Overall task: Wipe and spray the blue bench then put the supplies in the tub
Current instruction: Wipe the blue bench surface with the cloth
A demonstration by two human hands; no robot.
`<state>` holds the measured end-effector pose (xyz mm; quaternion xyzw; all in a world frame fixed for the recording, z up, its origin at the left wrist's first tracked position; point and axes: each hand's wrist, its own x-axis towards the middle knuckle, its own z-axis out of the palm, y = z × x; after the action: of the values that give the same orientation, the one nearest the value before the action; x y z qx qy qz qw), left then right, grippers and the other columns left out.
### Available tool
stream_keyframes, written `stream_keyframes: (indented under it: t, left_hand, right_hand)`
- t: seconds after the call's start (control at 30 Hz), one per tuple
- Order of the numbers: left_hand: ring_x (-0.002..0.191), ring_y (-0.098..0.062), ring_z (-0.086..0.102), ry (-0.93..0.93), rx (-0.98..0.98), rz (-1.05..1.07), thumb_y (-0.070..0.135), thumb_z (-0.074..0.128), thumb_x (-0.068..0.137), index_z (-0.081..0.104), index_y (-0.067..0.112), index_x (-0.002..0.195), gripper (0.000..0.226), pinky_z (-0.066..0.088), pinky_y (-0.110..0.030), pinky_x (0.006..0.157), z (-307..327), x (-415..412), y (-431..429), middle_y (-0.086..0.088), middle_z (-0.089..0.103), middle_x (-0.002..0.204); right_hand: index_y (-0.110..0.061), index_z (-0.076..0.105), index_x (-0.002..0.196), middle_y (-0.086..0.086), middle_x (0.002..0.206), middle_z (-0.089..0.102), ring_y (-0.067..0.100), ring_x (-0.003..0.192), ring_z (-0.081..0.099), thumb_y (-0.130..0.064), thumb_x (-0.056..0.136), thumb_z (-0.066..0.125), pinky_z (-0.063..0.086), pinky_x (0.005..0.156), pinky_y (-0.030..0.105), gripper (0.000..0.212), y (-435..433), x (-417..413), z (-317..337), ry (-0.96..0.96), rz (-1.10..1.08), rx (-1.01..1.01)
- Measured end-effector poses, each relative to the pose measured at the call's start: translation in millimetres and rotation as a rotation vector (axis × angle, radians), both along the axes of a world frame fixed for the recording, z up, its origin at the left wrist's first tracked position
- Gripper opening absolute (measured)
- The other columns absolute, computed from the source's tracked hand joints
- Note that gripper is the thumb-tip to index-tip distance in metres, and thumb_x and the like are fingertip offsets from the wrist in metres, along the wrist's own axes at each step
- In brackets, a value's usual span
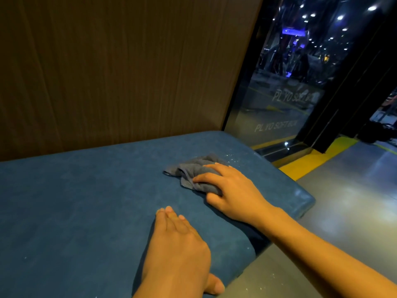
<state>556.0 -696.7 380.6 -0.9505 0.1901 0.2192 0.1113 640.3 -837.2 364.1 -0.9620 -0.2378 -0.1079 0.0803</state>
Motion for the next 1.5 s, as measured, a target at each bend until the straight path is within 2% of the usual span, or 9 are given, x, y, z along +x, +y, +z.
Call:
stream_keyframes:
  t: [0.33,0.47,0.6,0.67,1.0,1.1,1.2,1.33,1.5]
  left_hand:
    - [0.139,-0.060,0.004,0.005,-0.008,-0.054,0.028,0.037,0.099,0.009,-0.020,0.142,0.070,-0.001,-0.059,0.116,-8.3,11.1,-4.4,-0.048,0.003,0.146]
    - [0.140,-0.057,0.002,0.006,-0.009,-0.072,0.038,0.037,0.096,0.004,-0.019,0.142,0.081,-0.002,-0.057,0.117,-10.2,11.2,-2.9,-0.048,-0.001,0.146]
    - [0.141,-0.053,0.005,0.008,-0.040,-0.017,0.032,0.034,0.097,0.005,-0.014,0.145,0.073,-0.001,-0.053,0.118,-12.8,12.2,-2.5,-0.046,0.000,0.148]
    - [0.141,-0.055,0.003,0.006,-0.025,-0.013,0.036,0.039,0.095,0.002,-0.016,0.144,0.081,-0.004,-0.054,0.119,-11.4,12.3,-3.3,-0.047,-0.003,0.147]
    - [0.145,-0.046,0.006,-0.079,-0.029,-0.005,0.050,0.047,0.086,0.010,-0.010,0.146,0.093,0.002,-0.050,0.120,-11.0,8.6,-4.5,-0.038,0.003,0.153]
    - [0.146,-0.042,0.007,-0.110,-0.033,-0.003,0.054,0.047,0.085,0.013,-0.009,0.147,0.094,0.003,-0.047,0.119,-11.8,6.7,-2.8,-0.038,0.003,0.153]
    - [0.146,-0.042,0.007,-0.103,-0.001,0.017,0.057,0.047,0.085,0.010,-0.010,0.147,0.098,0.002,-0.047,0.118,-10.3,5.0,-3.4,-0.039,0.001,0.153]
    - [0.145,-0.045,0.002,-0.112,-0.046,0.050,0.059,0.044,0.085,-0.001,-0.014,0.145,0.104,-0.003,-0.047,0.118,-14.1,1.6,-0.3,-0.039,-0.005,0.152]
    - [0.145,-0.047,0.002,-0.095,-0.104,0.043,0.059,0.044,0.086,-0.004,-0.015,0.144,0.106,-0.006,-0.048,0.118,-16.4,2.8,2.9,-0.042,-0.008,0.150]
  right_hand:
    - [-0.025,0.053,0.126,0.013,0.132,0.052,0.035,0.124,0.045,-0.035,0.090,0.046,0.031,0.104,0.049,0.038,62.2,100.0,-13.1,0.037,-0.322,0.017]
    - [-0.022,0.050,0.130,0.016,0.138,0.047,0.039,0.127,0.042,-0.035,0.092,0.044,0.030,0.108,0.053,0.041,54.7,126.0,-10.5,0.085,-0.427,0.022]
    - [-0.021,0.047,0.133,0.016,0.141,0.044,0.042,0.129,0.038,-0.036,0.093,0.043,0.028,0.108,0.056,0.043,28.9,139.0,-6.0,0.133,-0.539,0.020]
    - [-0.020,0.046,0.132,0.017,0.140,0.044,0.042,0.128,0.040,-0.035,0.093,0.043,0.030,0.107,0.056,0.042,13.3,136.8,-4.7,0.131,-0.583,0.018]
    - [-0.024,0.060,0.114,0.009,0.121,0.059,0.031,0.111,0.054,-0.038,0.083,0.040,0.045,0.081,0.039,0.040,-49.2,17.8,-11.1,-0.010,-0.433,-0.017]
    - [-0.027,0.063,0.112,0.005,0.124,0.060,0.027,0.113,0.054,-0.049,0.072,0.027,0.043,0.087,0.037,0.059,-67.8,-15.1,-8.6,0.012,-0.414,-0.001]
    - [-0.027,0.065,0.111,0.004,0.129,0.058,0.028,0.119,0.051,-0.048,0.071,0.031,0.042,0.091,0.040,0.057,-85.3,-28.9,-8.0,-0.009,-0.467,0.089]
    - [-0.023,0.062,0.118,0.010,0.132,0.057,0.033,0.122,0.050,-0.028,0.084,0.052,0.043,0.088,0.039,0.036,-113.5,-8.3,-3.8,0.002,-0.646,0.171]
    - [-0.024,0.056,0.126,0.012,0.134,0.058,0.037,0.117,0.054,-0.026,0.090,0.049,0.046,0.085,0.041,0.037,-129.8,54.7,5.2,0.105,-0.749,0.140]
